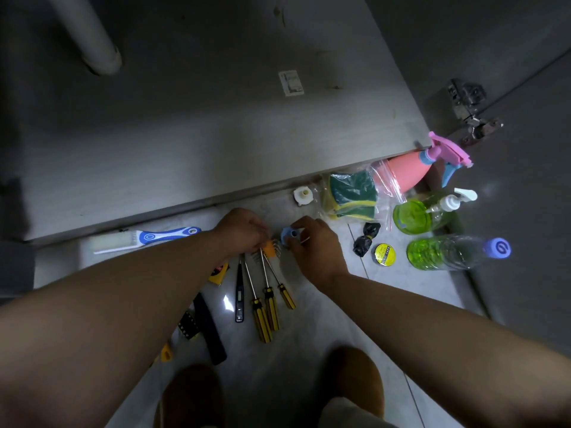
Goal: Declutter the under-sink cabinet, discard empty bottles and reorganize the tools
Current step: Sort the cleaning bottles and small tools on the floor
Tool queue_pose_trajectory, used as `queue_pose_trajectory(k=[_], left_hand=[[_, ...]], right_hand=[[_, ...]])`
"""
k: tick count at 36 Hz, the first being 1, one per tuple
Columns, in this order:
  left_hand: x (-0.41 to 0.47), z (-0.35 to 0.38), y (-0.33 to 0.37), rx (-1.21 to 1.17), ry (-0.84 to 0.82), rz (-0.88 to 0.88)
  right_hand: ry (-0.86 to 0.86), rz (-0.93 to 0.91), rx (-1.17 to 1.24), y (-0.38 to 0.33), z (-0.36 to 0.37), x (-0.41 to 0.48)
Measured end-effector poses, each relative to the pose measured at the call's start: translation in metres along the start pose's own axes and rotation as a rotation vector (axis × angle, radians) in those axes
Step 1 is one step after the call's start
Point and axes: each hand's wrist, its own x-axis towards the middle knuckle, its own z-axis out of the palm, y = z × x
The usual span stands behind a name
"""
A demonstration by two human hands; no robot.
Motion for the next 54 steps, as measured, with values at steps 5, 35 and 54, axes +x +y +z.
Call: queue_pose_trajectory(k=[5, 35, 54], left_hand=[[-0.003, 0.000, -0.009, 0.229, 0.058, 0.130], [-0.053, 0.048, -0.026, 0.783, -0.343, -0.054], [-0.059, 0.047, 0.051, 1.005, -0.299, 0.180]], right_hand=[[0.048, 0.143, -0.067, 0.014, -0.010, 0.006], [-0.520, 0.034, -0.384, 0.027, 0.017, -0.051], [-0.722, 0.083, -0.461, 0.017, -0.063, -0.023]])
